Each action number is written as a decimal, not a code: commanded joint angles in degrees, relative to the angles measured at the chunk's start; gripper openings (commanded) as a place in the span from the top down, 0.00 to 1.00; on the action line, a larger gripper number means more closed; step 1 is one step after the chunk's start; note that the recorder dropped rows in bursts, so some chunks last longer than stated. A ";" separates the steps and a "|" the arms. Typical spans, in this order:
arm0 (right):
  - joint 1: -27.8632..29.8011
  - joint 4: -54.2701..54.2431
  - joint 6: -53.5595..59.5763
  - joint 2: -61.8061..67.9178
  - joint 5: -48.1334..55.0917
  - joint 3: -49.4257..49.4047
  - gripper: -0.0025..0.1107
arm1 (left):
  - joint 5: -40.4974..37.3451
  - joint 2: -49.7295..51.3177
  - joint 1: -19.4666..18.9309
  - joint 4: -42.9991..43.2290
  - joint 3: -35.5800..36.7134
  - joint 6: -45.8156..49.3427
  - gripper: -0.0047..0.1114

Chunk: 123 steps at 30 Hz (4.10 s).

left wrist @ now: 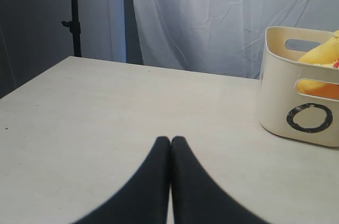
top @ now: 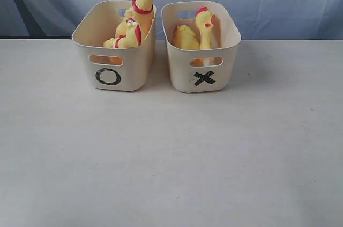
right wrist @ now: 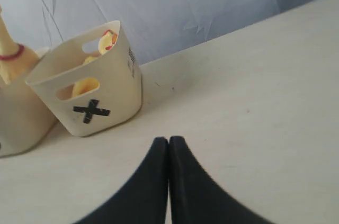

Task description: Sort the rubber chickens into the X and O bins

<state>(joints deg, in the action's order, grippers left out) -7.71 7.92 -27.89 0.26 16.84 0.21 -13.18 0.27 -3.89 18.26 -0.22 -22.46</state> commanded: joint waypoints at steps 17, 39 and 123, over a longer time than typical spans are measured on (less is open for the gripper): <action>0.31 -1.94 29.53 -0.26 -0.73 -0.21 0.98 | 0.28 -0.27 -0.13 0.17 0.22 -0.01 0.96; 0.31 -5.37 29.40 -0.26 -0.74 -0.21 0.98 | -0.37 -0.27 -0.13 -8.29 0.22 -0.01 0.96; 0.31 -8.44 29.40 -0.26 -1.09 -0.21 0.98 | 0.54 -0.27 -0.13 -17.12 0.22 20.33 0.96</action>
<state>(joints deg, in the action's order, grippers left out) -7.71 -0.43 1.36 0.26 16.50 0.21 -13.20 0.27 -3.89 1.20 -0.22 -2.09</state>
